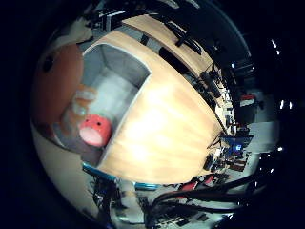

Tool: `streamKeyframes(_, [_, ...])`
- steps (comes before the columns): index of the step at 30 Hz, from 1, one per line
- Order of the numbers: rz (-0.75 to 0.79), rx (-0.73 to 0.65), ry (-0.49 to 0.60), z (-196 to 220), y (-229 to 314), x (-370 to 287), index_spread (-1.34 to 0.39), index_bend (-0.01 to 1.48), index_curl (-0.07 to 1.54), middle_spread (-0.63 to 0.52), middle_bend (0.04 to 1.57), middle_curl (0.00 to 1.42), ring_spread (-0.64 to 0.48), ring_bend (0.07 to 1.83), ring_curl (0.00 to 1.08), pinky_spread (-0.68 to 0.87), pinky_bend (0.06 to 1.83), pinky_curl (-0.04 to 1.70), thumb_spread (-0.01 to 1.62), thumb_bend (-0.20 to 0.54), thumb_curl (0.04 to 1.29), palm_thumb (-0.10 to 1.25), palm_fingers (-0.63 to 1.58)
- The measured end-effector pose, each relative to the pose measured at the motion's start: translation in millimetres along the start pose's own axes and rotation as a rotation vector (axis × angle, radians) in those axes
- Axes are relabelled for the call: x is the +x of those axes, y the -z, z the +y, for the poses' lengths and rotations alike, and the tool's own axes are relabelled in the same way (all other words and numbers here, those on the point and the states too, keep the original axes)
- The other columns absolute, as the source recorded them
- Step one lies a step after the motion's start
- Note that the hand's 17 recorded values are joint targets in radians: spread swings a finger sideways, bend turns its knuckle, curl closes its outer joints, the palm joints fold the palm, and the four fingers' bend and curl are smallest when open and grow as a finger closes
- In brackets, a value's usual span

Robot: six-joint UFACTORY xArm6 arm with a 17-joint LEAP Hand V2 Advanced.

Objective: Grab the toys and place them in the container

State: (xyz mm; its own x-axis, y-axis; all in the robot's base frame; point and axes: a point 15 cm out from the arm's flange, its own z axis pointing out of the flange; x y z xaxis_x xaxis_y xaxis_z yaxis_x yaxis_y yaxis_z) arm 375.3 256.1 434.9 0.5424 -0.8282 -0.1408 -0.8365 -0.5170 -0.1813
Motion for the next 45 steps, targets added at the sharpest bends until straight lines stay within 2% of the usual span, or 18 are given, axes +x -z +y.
streamKeyframes(16, [0.0,-0.002,0.003,0,-1,0,-0.31,0.96,0.65,-0.21,1.26,0.57,-0.22,1.36,0.51,-0.36,1.22,0.55,1.27,-0.022,0.27,0.74,1.27])
streamKeyframes(19, [0.001,-0.003,0.003,0,-1,0,-0.33,0.9,0.64,-0.21,1.24,0.56,-0.22,1.36,0.5,-0.38,1.21,0.54,1.26,-0.028,0.25,0.7,1.23])
streamKeyframes(22, [0.001,-0.009,0.003,1,-2,1,-0.36,0.8,0.61,-0.23,1.19,0.54,-0.24,1.32,0.48,-0.43,1.2,0.53,1.26,-0.03,0.24,0.65,1.15])
streamKeyframes(25, [0.001,-0.043,0.0,8,-16,3,-0.43,0.65,0.58,-0.28,1.05,0.5,-0.28,1.25,0.47,-0.49,1.21,0.52,1.22,-0.043,0.22,0.57,0.89])
streamKeyframes(26, [0.005,-0.06,0.0,12,-22,5,-0.46,0.61,0.57,-0.3,0.94,0.47,-0.3,1.22,0.46,-0.5,1.22,0.53,1.19,-0.06,0.21,0.49,0.71])
streamKeyframes(29, [0.019,-0.075,0.006,15,-26,9,-0.49,0.62,0.58,-0.3,0.86,0.46,-0.3,1.17,0.45,-0.45,1.15,0.52,1.14,-0.072,0.2,0.4,0.48])
streamKeyframes(30, [0.026,-0.08,0.007,16,-27,11,-0.49,0.62,0.57,-0.27,0.8,0.43,-0.26,1.05,0.43,-0.29,1.03,0.52,1.07,-0.086,0.19,0.29,0.15])
streamKeyframes(33, [0.048,-0.092,0.015,18,-30,16,-0.49,0.56,0.51,-0.2,0.68,0.39,-0.17,0.86,0.34,-0.06,0.97,0.46,0.98,-0.072,0.2,0.18,-0.05])
streamKeyframes(38, [0.053,-0.102,0.028,21,-35,19,-0.46,0.38,0.41,-0.13,0.51,0.33,-0.05,0.65,0.25,0.22,0.84,0.35,0.89,-0.045,0.22,0.1,-0.08])
streamKeyframes(45, [0.053,-0.096,0.039,21,-33,19,-0.45,0.28,0.37,-0.11,0.4,0.31,-0.01,0.55,0.22,0.34,0.75,0.3,0.85,-0.036,0.25,0.07,0.0])
